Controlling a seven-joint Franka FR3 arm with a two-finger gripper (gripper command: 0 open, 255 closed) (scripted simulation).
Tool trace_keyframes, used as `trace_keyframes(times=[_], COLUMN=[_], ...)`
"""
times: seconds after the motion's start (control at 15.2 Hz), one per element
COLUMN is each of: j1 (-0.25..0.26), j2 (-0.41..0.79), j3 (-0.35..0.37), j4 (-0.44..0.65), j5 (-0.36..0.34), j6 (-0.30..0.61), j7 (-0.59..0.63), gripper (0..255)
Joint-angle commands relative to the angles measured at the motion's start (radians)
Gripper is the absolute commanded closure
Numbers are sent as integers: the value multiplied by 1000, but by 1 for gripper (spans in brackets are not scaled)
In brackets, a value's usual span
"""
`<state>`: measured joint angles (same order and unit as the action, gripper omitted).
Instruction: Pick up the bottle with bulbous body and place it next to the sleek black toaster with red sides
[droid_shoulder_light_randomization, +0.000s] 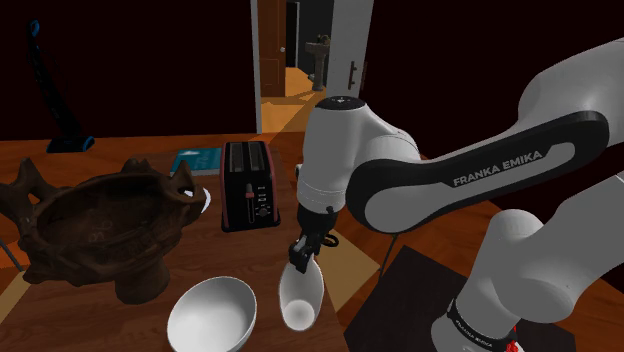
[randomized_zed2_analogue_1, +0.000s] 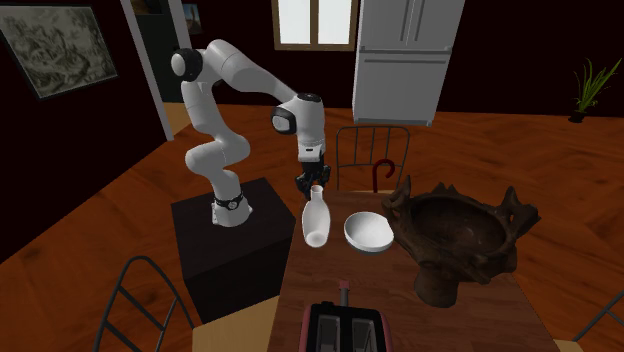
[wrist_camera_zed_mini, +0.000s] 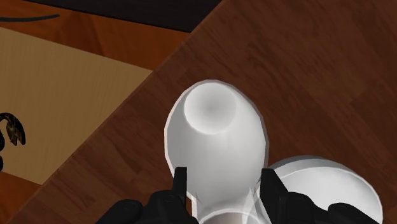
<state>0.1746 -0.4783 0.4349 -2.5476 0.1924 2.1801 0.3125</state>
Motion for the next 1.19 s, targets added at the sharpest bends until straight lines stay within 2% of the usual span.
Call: trace_keyframes(times=[0.0,0.46,1.12], j1=[0,0,-1], j2=[0,0,-48], j3=[0,0,-28], j4=[0,0,100], j5=[0,0,-8], j6=[0,0,-148], j7=[0,0,-7], gripper=[255,255,255])
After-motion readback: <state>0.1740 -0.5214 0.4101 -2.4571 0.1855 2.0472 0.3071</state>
